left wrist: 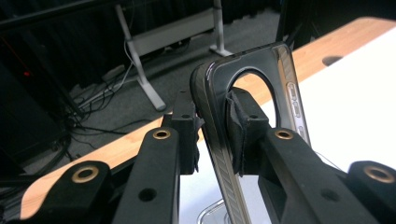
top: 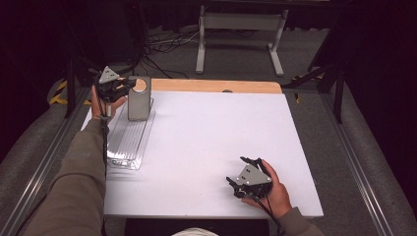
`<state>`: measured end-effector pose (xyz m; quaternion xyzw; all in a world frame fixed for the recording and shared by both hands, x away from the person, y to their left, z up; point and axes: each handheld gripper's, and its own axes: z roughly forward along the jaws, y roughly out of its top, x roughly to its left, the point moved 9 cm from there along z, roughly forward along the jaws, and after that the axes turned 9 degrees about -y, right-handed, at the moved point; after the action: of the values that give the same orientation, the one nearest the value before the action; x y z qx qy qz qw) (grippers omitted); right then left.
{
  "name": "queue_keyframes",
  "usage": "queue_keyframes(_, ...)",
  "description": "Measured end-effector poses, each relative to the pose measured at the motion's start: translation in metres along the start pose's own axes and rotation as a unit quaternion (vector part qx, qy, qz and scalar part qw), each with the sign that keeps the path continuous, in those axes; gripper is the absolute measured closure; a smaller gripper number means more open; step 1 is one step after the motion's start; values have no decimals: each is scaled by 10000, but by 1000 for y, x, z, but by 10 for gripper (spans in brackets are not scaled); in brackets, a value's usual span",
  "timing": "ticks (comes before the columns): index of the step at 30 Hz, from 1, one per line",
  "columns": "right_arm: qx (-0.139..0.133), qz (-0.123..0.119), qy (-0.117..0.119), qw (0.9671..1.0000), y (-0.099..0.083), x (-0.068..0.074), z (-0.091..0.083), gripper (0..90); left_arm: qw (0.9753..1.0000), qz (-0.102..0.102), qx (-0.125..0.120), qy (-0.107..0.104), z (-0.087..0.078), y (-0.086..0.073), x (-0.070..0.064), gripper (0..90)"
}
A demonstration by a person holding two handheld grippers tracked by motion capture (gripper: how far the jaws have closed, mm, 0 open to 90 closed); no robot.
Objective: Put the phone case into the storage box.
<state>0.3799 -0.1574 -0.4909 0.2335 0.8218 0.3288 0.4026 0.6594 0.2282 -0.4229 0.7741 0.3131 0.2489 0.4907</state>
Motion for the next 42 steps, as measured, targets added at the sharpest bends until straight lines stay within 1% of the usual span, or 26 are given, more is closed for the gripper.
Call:
queue_keyframes(1, 0, 2, 4, 10000, 0, 0, 0, 229, 9999, 32, 66, 122, 1, -1, 2, 735)
queue_keyframes(3, -5, 3, 23, 10000, 0, 1, 0, 230, 9999, -19, 56, 102, 0, -2, 3, 728)
queue_keyframes(5, -14, -3, 23, 10000, 1, 1, 0, 230, 9999, -50, 49, 133, 0, -3, 3, 728)
queue_keyframes(6, -4, -2, 35, 10000, 0, 1, 0, 230, 9998, -63, 73, 173, -1, -3, 5, 688)
queue_keyframes(7, -4, -2, 35, 10000, 0, 1, 0, 230, 9998, -63, 73, 173, -1, -3, 5, 676)
queue_keyframes(8, 1, -3, 37, 10000, 0, 1, 0, 230, 9997, -109, 47, 193, -2, -4, 5, 676)
queue_keyframes(9, -6, -12, 35, 10000, 1, 1, 0, 230, 9996, -166, 62, 202, -3, -4, 5, 655)
queue_keyframes(12, -24, 0, 31, 10000, 1, 1, -1, 229, 9997, -183, -5, 188, -7, -4, 4, 638)
queue_keyframes(14, -31, -3, 33, 10000, 2, 1, -1, 230, 9997, -191, 24, 136, -8, -4, 2, 612)
queue_keyframes(15, -30, -12, 35, 10000, 2, 2, -1, 230, 9998, -166, 39, 114, -8, -4, 1, 624)
queue_keyframes(17, -40, -25, 49, 10000, 3, 2, -1, 230, 9997, -158, 56, 148, -9, -5, 1, 621)
queue_keyframes(20, -39, -19, 55, 10000, 3, 2, -1, 230, 9998, -157, 52, 136, -10, -6, -2, 609)
queue_keyframes(22, -41, -22, 58, 10000, 3, 3, -1, 230, 9998, -151, 13, 145, -12, -6, -2, 617)
queue_keyframes(27, -50, -40, 58, 10000, 3, 3, -1, 230, 9997, -217, -64, 136, -19, -6, -2, 617)
queue_keyframes(29, -65, -43, 47, 10000, 4, 3, -2, 230, 9996, -201, -144, 134, -22, -5, -3, 614)
queue_keyframes(31, -78, -37, 42, 10000, 4, 3, -2, 230, 9995, -217, -191, 94, -25, -5, -5, 613)
queue_keyframes(32, -81, -43, 35, 10000, 4, 2, -2, 230, 9996, -191, -191, 108, -26, -5, -5, 611)
queue_keyframes(35, -94, -38, 44, 9999, 5, 3, -2, 231, 9993, -241, -257, 95, -29, -5, -7, 605)
queue_keyframes(37, -98, -30, 47, 9999, 5, 3, -2, 231, 9993, -234, -283, 85, -31, -5, -8, 598)
queue_keyframes(38, -109, -32, 48, 9999, 5, 3, -2, 231, 9993, -208, -314, 69, -33, -5, -11, 592)
queue_keyframes(42, -113, 3, 55, 9999, 5, 3, -1, 231, 9993, -158, -329, 45, -36, -5, -15, 571)
